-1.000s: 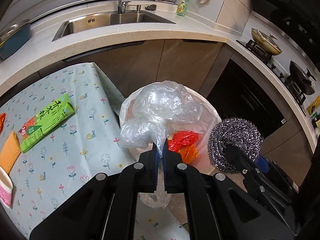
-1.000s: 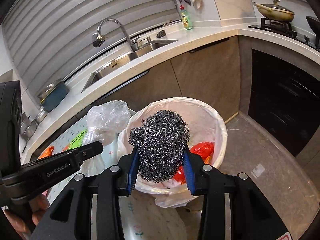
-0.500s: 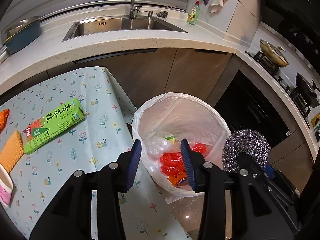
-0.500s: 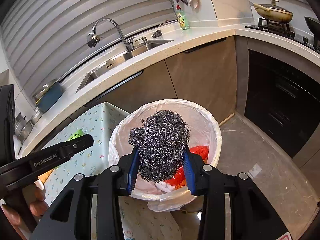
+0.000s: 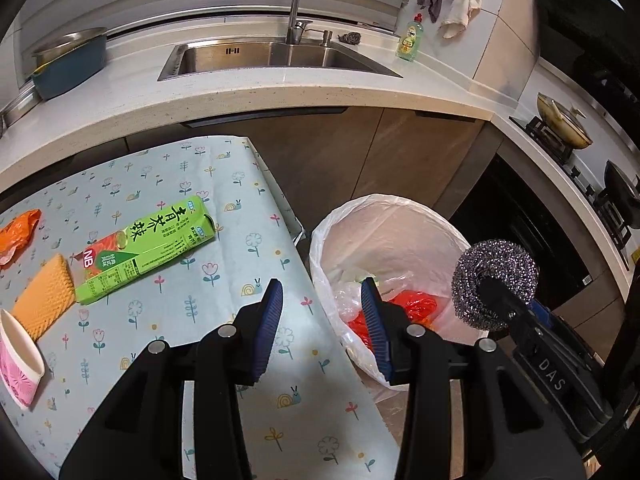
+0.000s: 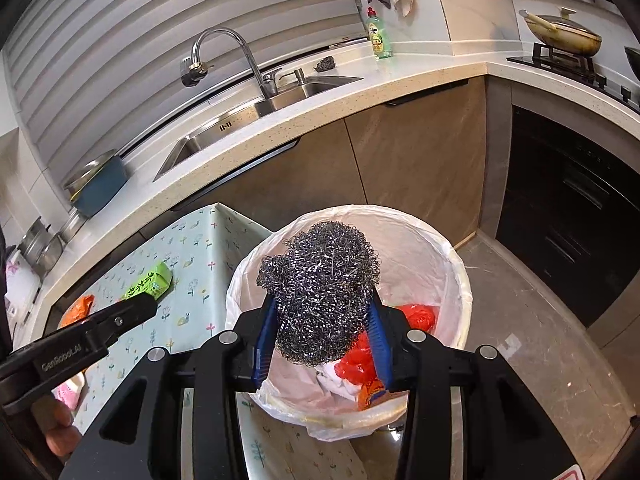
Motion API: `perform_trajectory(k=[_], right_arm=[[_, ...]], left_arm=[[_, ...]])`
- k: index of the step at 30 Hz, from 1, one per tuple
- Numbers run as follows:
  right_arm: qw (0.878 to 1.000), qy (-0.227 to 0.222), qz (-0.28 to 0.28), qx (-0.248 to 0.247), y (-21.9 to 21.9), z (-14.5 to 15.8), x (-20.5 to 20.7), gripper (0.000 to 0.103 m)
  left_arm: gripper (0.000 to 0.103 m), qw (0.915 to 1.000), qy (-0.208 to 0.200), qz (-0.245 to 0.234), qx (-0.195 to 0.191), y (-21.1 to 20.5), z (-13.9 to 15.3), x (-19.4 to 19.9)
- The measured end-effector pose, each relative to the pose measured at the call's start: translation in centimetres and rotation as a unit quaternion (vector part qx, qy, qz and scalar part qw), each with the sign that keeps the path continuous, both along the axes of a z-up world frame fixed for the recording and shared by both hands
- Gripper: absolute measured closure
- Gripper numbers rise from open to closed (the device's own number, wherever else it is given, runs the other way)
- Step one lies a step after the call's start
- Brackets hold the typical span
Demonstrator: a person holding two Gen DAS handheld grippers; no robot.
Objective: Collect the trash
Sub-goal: 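Open both grippers to drop the clear bag and scrubber into the bin, then move both tools back over the table toward the pink cup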
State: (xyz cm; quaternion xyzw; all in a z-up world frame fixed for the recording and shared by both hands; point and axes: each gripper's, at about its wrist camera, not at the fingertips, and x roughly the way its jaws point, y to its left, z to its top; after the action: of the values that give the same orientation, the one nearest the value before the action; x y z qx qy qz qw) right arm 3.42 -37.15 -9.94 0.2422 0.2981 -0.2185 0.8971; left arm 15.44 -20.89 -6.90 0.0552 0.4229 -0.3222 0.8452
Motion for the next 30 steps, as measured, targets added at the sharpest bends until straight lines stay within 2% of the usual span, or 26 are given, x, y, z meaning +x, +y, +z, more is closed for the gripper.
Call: perform_trajectory(k=[5,6,8,9,11,18,26,30], right_arm=[[1.0,0.002,-0.005,-0.006,0.1,0.2,1.1,0.055],[1.0,0.004,-0.007,-0.008,0.2,0.2,1.3,0.053],[1.0,-0.001,-0.007,-0.015,0.5,0.6,1.5,0.044],[1.0,-0.004,-0.008,-0.019,0.7,0.9,1.5,0.041],[1.0,-0.012,-0.006,-0.022,1.2,1.4,1.4,0.04],[0.999,-0.029,0.011,-0.021,3.2,3.0,1.4,0.04],[0.998,-0.038,0.055,-0.021,7.8,4.2,1.7,0.039],[0.996,-0.038,0.077,-0.019,10.3,4.4,2.0,0.038]], left_arm=[[0.062,0.9999,0.001,0.01,0.003,0.9,-0.3,0.5],[0.06,0.9999,0.001,0.013,0.003,1.1,-0.3,0.6],[0.047,0.9997,-0.004,0.022,0.003,1.7,-0.2,0.7],[0.045,0.9996,-0.007,0.027,0.002,2.0,-0.1,0.6],[0.041,0.9994,-0.01,0.033,0.001,2.6,0.1,0.6],[0.036,0.9984,-0.017,0.053,0.005,5.1,0.4,0.5],[0.031,0.9964,-0.024,0.082,-0.002,9.4,1.3,0.3],[0.029,0.9955,-0.032,0.089,0.007,11.6,1.2,-0.1]])
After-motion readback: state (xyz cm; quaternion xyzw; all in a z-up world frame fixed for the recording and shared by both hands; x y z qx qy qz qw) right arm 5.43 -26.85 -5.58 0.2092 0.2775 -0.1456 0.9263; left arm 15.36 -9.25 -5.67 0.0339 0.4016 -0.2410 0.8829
